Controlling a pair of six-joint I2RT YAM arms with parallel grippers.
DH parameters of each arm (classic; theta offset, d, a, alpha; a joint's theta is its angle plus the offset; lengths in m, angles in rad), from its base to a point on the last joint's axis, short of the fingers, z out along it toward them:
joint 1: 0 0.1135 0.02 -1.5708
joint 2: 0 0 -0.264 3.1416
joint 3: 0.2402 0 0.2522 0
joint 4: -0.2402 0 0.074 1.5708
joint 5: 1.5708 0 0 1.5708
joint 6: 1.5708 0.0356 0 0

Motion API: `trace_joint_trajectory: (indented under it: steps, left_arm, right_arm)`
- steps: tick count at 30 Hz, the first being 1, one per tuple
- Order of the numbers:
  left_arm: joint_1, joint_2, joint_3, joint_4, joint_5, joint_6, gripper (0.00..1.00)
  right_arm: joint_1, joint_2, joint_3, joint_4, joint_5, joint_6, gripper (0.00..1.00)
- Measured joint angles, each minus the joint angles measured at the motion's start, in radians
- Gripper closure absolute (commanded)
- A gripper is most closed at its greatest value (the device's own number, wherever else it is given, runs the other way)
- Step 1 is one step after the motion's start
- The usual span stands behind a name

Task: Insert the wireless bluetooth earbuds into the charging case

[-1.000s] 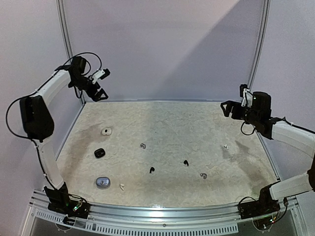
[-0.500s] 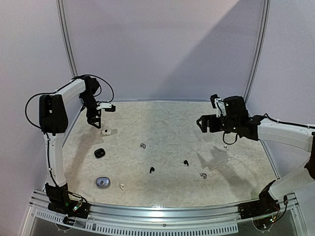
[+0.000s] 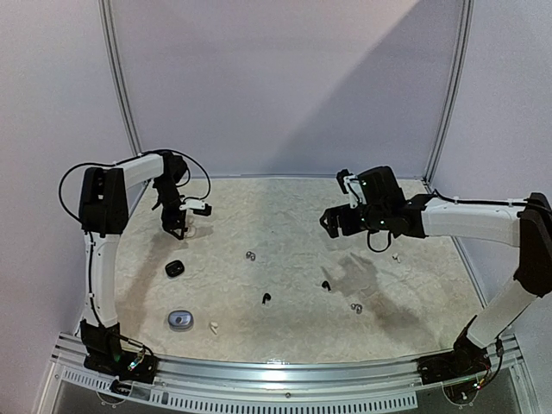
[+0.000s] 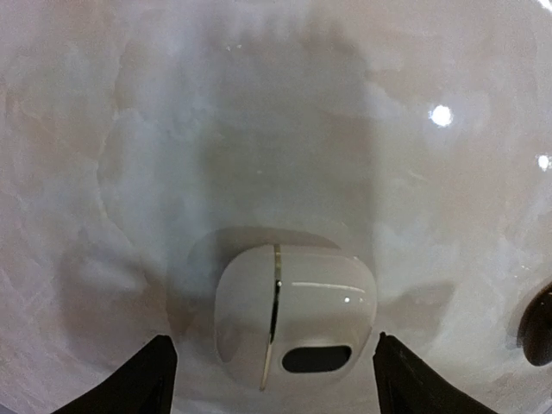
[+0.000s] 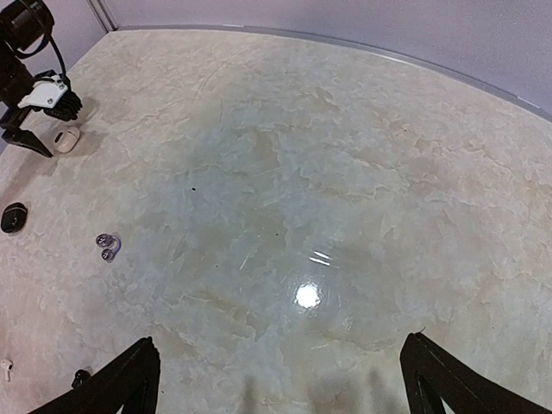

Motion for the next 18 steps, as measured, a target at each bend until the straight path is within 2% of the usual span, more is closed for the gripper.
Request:
trace_joint_trajectory:
  steps: [6,16,18]
  left_arm:
    - [-0.006,0.025,0.008,0.006,-0.016,-0.008,0.34]
    - [-0.024,0.029,0.008,-0.016,0.010,0.009,0.79]
    - [-0.026,0.029,0.008,-0.020,0.020,0.006,0.85]
  right_arm:
    - [0.000,0.012,0.015,-0.004,0.000,-0.011,0.01]
    - [0.001,0.018,0.015,-0.003,0.000,-0.014,0.01]
    - [0.000,0.021,0.019,-0.005,0.000,-0.014,0.01]
